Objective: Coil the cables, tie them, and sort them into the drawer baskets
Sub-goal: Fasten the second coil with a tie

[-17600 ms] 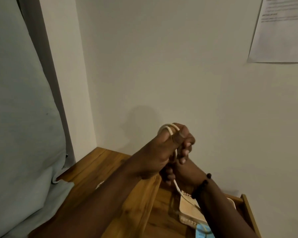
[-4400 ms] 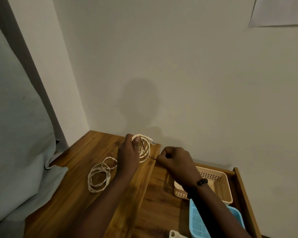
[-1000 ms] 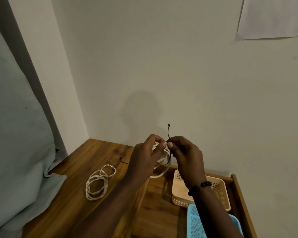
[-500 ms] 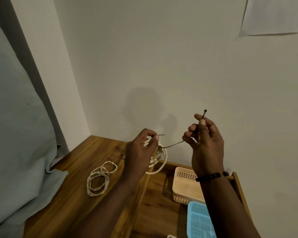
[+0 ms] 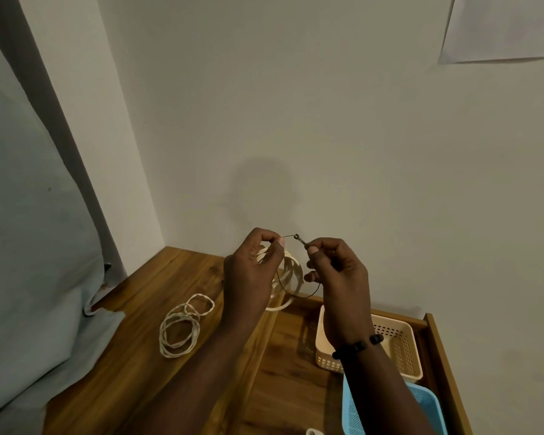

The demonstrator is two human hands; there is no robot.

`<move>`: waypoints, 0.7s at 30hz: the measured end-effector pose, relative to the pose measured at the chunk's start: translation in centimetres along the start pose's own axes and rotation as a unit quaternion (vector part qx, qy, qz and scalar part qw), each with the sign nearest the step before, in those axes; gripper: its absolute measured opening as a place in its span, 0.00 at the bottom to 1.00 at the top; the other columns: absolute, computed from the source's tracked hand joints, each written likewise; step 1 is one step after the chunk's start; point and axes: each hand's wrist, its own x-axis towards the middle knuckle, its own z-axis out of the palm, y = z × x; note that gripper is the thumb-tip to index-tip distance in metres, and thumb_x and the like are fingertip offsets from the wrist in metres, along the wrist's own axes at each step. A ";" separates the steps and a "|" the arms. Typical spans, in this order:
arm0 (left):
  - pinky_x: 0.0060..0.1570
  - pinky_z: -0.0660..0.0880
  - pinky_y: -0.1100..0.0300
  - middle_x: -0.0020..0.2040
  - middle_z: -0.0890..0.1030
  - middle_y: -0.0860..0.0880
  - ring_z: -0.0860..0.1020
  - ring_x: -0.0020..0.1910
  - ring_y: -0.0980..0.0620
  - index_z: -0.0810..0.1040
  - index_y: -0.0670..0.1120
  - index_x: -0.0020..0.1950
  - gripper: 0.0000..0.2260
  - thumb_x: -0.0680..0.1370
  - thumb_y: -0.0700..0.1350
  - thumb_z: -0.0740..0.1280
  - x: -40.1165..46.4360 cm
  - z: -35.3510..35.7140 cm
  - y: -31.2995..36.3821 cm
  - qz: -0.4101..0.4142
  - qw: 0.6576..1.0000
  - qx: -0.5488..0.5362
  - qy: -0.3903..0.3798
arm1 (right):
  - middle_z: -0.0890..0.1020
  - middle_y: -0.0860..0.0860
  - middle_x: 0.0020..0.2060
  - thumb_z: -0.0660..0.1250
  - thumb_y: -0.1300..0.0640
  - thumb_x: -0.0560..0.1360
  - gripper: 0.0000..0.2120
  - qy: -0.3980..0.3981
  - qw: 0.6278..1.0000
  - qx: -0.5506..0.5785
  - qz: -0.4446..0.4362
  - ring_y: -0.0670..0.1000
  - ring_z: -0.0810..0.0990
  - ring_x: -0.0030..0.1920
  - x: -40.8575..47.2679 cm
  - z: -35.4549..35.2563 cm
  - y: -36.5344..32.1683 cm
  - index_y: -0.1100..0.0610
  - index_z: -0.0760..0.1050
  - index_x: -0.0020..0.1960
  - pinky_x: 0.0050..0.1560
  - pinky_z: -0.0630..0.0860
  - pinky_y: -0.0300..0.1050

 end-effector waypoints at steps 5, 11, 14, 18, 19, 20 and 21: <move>0.37 0.75 0.75 0.43 0.81 0.57 0.79 0.42 0.67 0.80 0.48 0.51 0.05 0.78 0.48 0.68 0.0 -0.3 0.0 0.006 1.000 0.002 0.005 | 0.84 0.50 0.43 0.66 0.59 0.78 0.08 -0.005 1.000 -0.010 -0.007 0.49 0.80 0.40 -0.4 0.2 -0.1 0.53 0.82 0.55 0.41 0.79 0.39; 0.37 0.73 0.77 0.41 0.80 0.59 0.78 0.45 0.71 0.79 0.47 0.51 0.04 0.78 0.46 0.68 0.1 -0.5 0.1 0.012 1.000 -0.002 0.008 | 0.83 0.47 0.37 0.65 0.59 0.79 0.10 0.018 1.000 0.017 -0.007 0.46 0.78 0.36 -0.6 0.4 -0.3 0.52 0.82 0.57 0.39 0.78 0.36; 0.37 0.72 0.78 0.41 0.79 0.61 0.77 0.45 0.73 0.79 0.47 0.50 0.03 0.78 0.45 0.68 0.1 -0.5 0.1 0.013 1.000 -0.005 0.009 | 0.82 0.46 0.37 0.66 0.59 0.78 0.10 0.039 0.998 0.046 0.006 0.44 0.76 0.36 -0.5 0.5 -0.3 0.53 0.82 0.57 0.37 0.77 0.36; 0.37 0.73 0.77 0.42 0.80 0.58 0.78 0.45 0.71 0.79 0.47 0.50 0.04 0.78 0.46 0.69 0.1 -0.4 0.0 0.011 1.000 -0.006 0.012 | 0.84 0.46 0.42 0.67 0.58 0.78 0.10 0.073 0.995 0.060 0.022 0.40 0.77 0.36 -0.5 0.7 -0.1 0.51 0.83 0.56 0.36 0.76 0.35; 0.37 0.73 0.77 0.41 0.80 0.59 0.78 0.45 0.70 0.79 0.47 0.50 0.04 0.78 0.46 0.69 0.1 -0.4 -0.1 0.010 1.000 -0.003 0.013 | 0.85 0.46 0.43 0.67 0.57 0.77 0.10 0.080 0.995 0.060 0.025 0.40 0.77 0.37 -0.6 0.7 0.0 0.50 0.83 0.56 0.36 0.76 0.34; 0.37 0.73 0.77 0.41 0.80 0.60 0.78 0.45 0.71 0.79 0.47 0.50 0.04 0.78 0.46 0.69 0.1 -0.3 -0.1 0.010 1.000 0.000 0.013 | 0.85 0.46 0.45 0.67 0.57 0.77 0.10 0.086 0.994 0.059 0.027 0.39 0.78 0.38 -0.7 0.8 0.1 0.50 0.83 0.56 0.36 0.76 0.33; 0.37 0.73 0.77 0.41 0.79 0.61 0.78 0.44 0.71 0.79 0.47 0.49 0.03 0.78 0.46 0.69 0.1 -0.3 -0.1 0.009 1.000 0.003 0.014 | 0.85 0.46 0.45 0.67 0.57 0.77 0.10 0.089 0.994 0.058 0.027 0.39 0.78 0.39 -0.8 0.9 0.2 0.50 0.83 0.56 0.37 0.76 0.33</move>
